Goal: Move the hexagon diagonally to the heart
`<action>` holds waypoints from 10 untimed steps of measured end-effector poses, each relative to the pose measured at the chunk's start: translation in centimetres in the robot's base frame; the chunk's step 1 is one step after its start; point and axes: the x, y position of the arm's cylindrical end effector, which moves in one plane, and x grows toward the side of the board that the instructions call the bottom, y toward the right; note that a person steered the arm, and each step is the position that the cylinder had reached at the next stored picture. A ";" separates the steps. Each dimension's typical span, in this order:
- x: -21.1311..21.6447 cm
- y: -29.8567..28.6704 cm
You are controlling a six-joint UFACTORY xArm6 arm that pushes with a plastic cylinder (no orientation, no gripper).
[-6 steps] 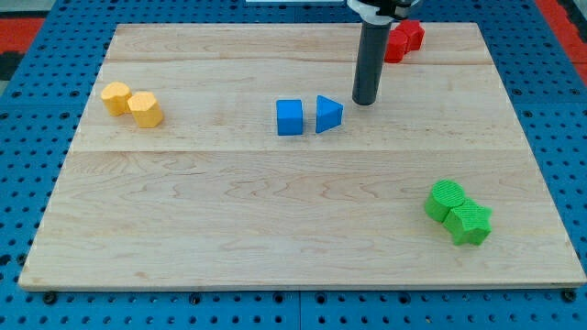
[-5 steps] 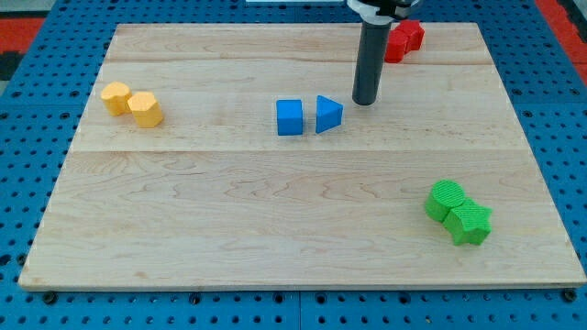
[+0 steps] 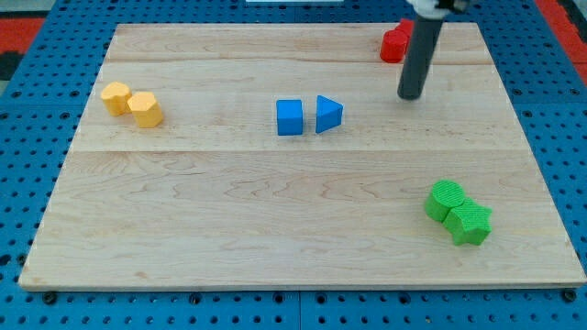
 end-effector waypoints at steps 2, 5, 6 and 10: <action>11.3 -14.4; 10.3 -31.0; 5.3 -35.2; -8.4 -34.5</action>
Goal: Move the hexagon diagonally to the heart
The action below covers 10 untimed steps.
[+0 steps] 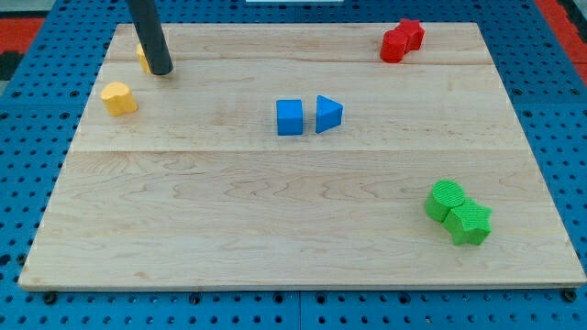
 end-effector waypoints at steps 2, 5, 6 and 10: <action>0.0 0.0; 0.3 -1.3; 1.0 -2.4; -2.8 1.4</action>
